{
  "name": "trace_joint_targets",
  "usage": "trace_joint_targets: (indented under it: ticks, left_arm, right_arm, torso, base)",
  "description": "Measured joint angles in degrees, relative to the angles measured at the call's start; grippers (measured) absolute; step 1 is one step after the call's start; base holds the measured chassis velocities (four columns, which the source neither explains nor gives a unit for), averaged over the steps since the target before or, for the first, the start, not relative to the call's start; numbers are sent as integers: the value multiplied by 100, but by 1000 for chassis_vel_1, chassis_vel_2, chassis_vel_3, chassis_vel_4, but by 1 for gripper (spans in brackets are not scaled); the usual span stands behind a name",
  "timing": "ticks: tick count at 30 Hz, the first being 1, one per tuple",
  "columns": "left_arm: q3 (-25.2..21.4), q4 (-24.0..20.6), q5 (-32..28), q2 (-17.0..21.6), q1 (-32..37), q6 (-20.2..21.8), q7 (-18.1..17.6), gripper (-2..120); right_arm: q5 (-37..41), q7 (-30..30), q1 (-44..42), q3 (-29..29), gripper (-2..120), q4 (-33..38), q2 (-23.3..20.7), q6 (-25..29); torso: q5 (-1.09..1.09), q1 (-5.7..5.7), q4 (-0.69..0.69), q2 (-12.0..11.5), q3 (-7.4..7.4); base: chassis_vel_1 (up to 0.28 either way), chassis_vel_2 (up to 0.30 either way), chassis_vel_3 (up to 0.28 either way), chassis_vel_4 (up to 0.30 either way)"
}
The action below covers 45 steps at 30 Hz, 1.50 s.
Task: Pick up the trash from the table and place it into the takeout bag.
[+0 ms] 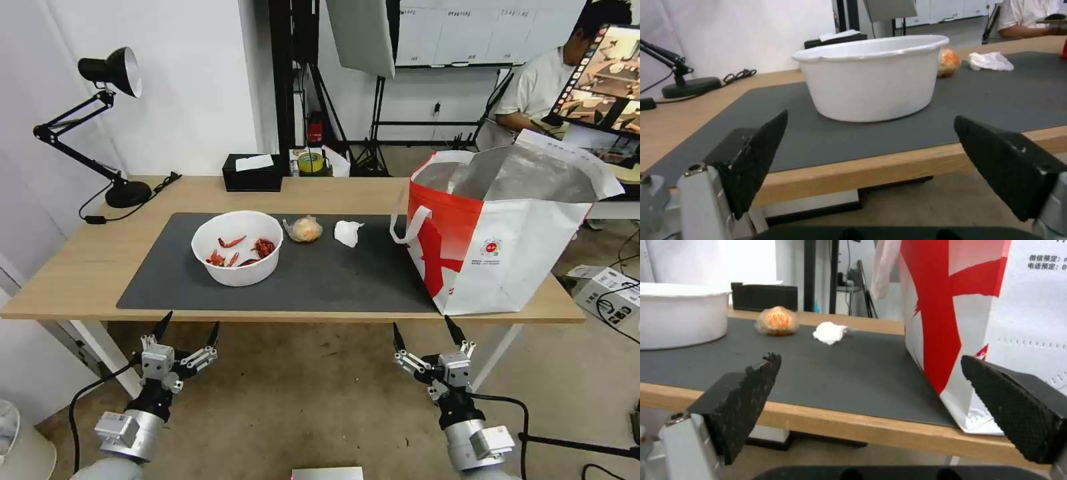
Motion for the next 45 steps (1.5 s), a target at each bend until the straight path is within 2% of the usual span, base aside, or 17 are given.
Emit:
trace_joint_targets:
  ticks: [6, 23, 29, 30, 32, 33, 36, 39, 45]
  left_arm:
    - [44, 18, 19, -106, -18, 19, 2, 100]
    - [44, 28, 59, -103, -90, 7, 5, 100]
    - [195, 76, 5, 30, -298, 1, 3, 100]
    - [226, 94, -10, 56, -342, 1, 3, 100]
    - [248, 105, -28, 64, -366, 0, -1, 100]
    - [248, 105, -28, 64, -366, 0, -1, 100]
    - [232, 64, -30, 52, -329, -2, -2, 100]
    - [216, 21, -23, 41, -290, -4, -3, 100]
    - [155, -53, -14, 31, -181, -5, -7, 100]
  right_arm:
    - [2, -14, 6, -17, 100, -5, -16, -24]
    - [25, -20, 51, -79, 100, 13, -3, -124]
    - [398, -245, 285, -140, 100, 101, -146, -125]
    - [485, -297, 364, -145, 100, 115, -190, -140]
    - [817, -462, 887, -314, 100, 71, -432, -253]
    - [817, -462, 887, -314, 100, 71, -432, -253]
    - [1274, -586, 1689, -698, 100, -171, -778, -424]
    - [1453, -614, 2136, -973, 100, -331, -953, -537]
    - [1616, -576, 2671, -1333, 100, -506, -1025, -741]
  torso:
    - [0, 0, 0, 0, 0]
    - [0, 0, 0, 0, 0]
    - [0, 0, 0, 0, 0]
    - [-2, 0, -4, 0, 0]
    - [0, 0, 1, 0, 0]
    - [0, 0, 1, 0, 0]
    - [0, 1, 1, 0, 1]
    - [1, 1, 1, 0, 1]
    - [1, 1, 0, 0, 1]
  base:
    - [0, 0, 0, 0]
    - [0, 0, 0, 0]
    - [0, 0, 0, 0]
    - [0, 0, 0, 0]
    - [0, 0, 0, 0]
    - [0, 0, 0, 0]
    - [0, 0, 0, 0]
    - [0, 0, 0, 0]
    - [0, 0, 0, 0]
